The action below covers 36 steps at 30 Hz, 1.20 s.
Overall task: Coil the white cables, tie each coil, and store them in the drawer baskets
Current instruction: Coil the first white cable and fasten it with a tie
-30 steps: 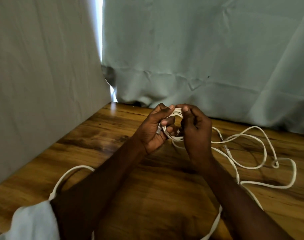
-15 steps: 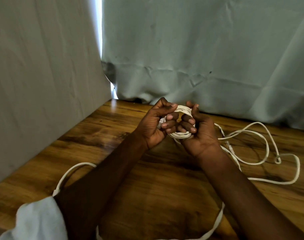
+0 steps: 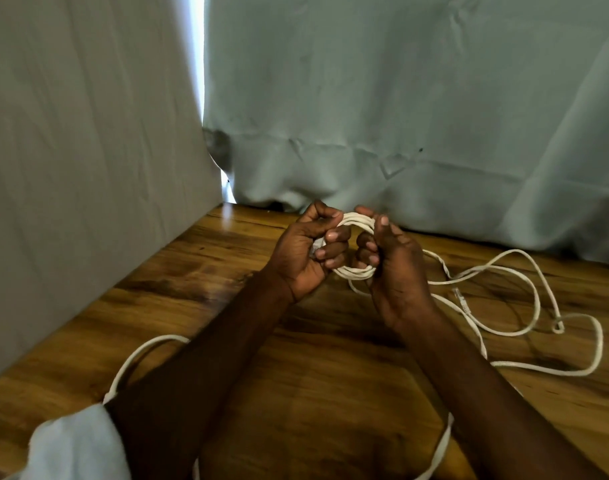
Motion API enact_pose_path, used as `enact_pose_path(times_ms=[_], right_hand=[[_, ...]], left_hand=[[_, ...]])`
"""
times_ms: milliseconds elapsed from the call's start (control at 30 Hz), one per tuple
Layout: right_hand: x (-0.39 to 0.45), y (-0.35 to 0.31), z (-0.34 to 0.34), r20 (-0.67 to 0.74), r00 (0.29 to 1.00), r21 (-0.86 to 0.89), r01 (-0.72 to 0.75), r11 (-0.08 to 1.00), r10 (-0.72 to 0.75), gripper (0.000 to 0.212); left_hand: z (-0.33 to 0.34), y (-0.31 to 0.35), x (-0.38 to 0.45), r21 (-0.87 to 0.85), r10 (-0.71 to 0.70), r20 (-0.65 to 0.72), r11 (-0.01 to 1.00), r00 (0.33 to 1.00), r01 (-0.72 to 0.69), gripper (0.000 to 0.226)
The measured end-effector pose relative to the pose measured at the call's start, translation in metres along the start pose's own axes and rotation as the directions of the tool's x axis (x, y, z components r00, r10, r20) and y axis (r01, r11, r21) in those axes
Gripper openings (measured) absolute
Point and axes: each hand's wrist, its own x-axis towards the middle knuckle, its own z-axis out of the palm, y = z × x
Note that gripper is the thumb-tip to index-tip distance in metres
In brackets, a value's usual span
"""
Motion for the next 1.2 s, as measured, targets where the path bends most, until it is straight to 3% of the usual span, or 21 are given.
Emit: enact_pose_path(times_ms=[67,200,333,433,467,533,600,633,800,933,1067,1200], right_hand=[[-0.001,0.002,0.000,-0.041,0.997,-0.082,0.058,0.995,-0.062,0.026],[0.000,-0.007,0.000,-0.051,0.993,-0.082,0.102,0.991,-0.107,0.024],[-0.005,-0.013,0.009,-0.034,0.986,-0.214,0.150,0.965,-0.161,0.028],[-0.007,-0.024,0.009,0.006,0.986,-0.353,0.157,0.922,-0.165,0.029],[-0.009,-0.030,0.008,0.043,0.979,-0.473,0.195,0.859,-0.199,0.028],[-0.019,-0.041,0.003,0.124,0.948,-0.785,0.274,0.555,-0.292,0.030],[-0.039,-0.054,-0.009,0.190,0.908,-0.918,0.298,0.260,-0.373,0.035],[-0.054,-0.060,-0.014,0.229,0.892,-0.930,0.319,0.184,-0.390,0.035],[-0.140,-0.065,-0.057,0.303,0.934,-0.953,0.297,-0.059,-0.192,0.061],[-0.160,-0.042,-0.073,0.302,0.949,-0.926,0.269,-0.266,-0.093,0.050],[-0.129,-0.024,-0.059,0.285,0.938,-0.932,0.225,-0.283,-0.196,0.043],[-0.078,-0.005,-0.049,0.253,0.925,-0.913,0.131,-0.387,-0.283,0.033]], left_hand=[[0.001,0.000,0.000,0.004,-0.019,0.003,1.000,1.000,0.019,0.012],[0.007,0.002,0.005,0.043,-0.061,0.049,0.997,0.997,0.059,0.008],[0.016,0.002,0.002,0.166,0.040,-0.026,0.986,0.999,-0.036,0.010],[0.022,0.001,0.001,0.151,0.113,-0.092,0.984,0.989,-0.099,0.017],[0.023,0.001,0.001,0.148,0.130,-0.107,0.982,0.986,-0.114,0.018],[0.026,0.001,0.000,0.157,0.143,-0.116,0.980,0.983,-0.124,0.018],[0.029,0.001,0.000,0.143,0.143,-0.107,0.982,0.984,-0.127,0.019],[0.030,0.001,-0.001,0.129,0.143,-0.104,0.983,0.984,-0.129,0.020],[0.040,-0.004,-0.011,0.157,0.099,-0.078,0.984,0.992,-0.085,0.020],[0.045,-0.009,-0.016,0.217,0.068,-0.108,0.975,0.992,-0.043,0.019],[0.051,-0.015,-0.017,0.255,0.052,-0.105,0.967,0.993,-0.023,0.019],[0.042,-0.009,-0.011,0.213,0.092,-0.117,0.975,0.989,-0.065,0.018]])
